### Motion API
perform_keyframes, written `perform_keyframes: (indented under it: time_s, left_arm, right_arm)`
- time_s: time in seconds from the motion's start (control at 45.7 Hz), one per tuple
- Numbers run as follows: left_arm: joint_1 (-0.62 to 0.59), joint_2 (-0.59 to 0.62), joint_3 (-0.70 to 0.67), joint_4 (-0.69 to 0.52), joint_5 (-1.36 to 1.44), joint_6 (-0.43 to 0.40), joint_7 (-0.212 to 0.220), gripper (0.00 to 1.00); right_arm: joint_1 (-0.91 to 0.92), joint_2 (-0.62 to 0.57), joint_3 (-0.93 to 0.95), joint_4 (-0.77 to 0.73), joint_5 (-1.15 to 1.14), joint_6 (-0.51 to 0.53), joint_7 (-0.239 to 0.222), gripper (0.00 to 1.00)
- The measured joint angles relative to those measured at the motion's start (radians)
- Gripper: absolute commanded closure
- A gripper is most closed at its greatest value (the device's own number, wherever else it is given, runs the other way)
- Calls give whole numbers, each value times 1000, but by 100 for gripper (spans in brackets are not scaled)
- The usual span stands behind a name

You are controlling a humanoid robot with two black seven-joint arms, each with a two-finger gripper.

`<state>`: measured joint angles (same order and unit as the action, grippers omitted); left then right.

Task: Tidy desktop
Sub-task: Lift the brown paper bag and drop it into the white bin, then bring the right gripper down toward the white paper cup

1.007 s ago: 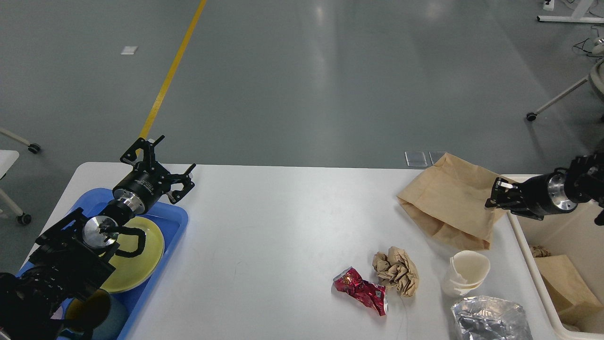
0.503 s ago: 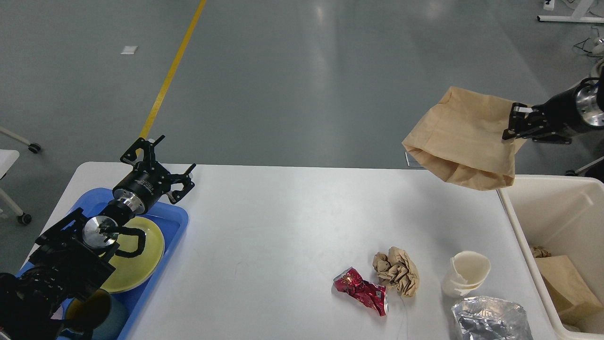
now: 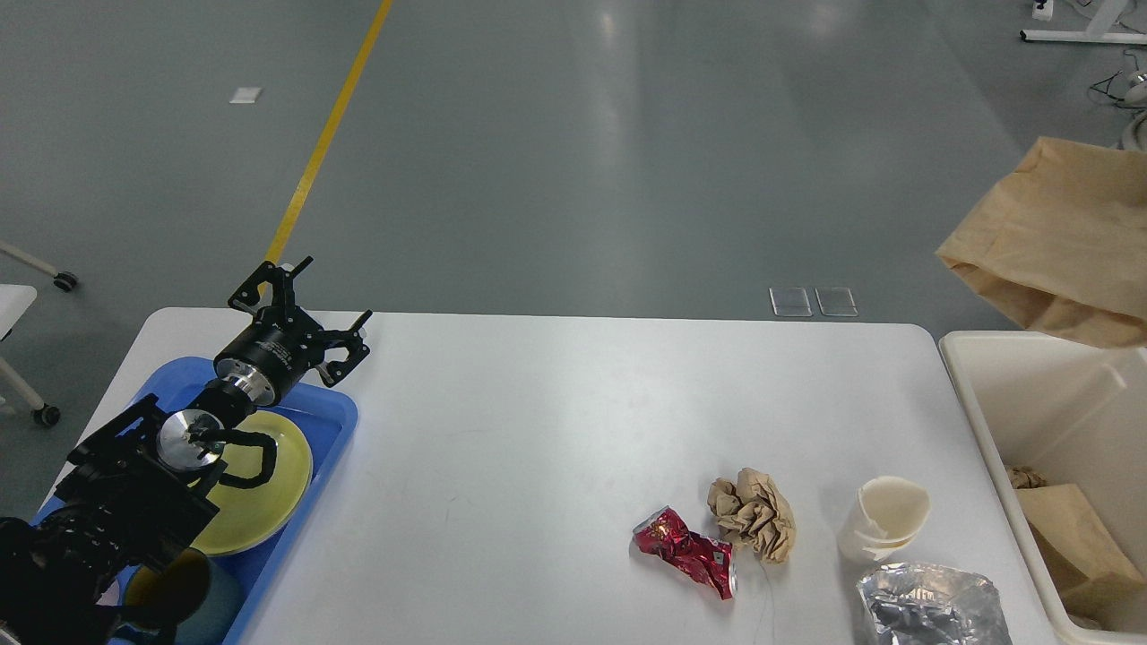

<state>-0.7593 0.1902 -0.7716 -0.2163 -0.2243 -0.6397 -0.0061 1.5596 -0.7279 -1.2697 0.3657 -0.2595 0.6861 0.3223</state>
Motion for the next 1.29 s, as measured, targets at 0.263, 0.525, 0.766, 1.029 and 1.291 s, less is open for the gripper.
perform_keyframes:
  time_s: [0.263, 0.525, 0.766, 1.029, 1.291]
  left_arm:
    - [0, 0, 0, 0, 1, 0, 0, 4]
    - [0, 0, 0, 0, 0, 0, 0, 4]
    - [0, 0, 0, 0, 0, 0, 0, 4]
    - [0, 0, 0, 0, 0, 0, 0, 4]
    - [0, 0, 0, 0, 0, 0, 0, 4]
  right_arm:
    - [-200, -80, 81, -2, 21, -351, 1, 100]
    - [-478, -84, 296, -32, 36, -538, 0, 100]
    - [-613, -67, 401, -73, 63, -545, 1, 100]
    - [-658, -59, 412, -77, 80, -547, 1, 22]
    - [-672, -59, 411, -58, 80, -530, 1, 4]
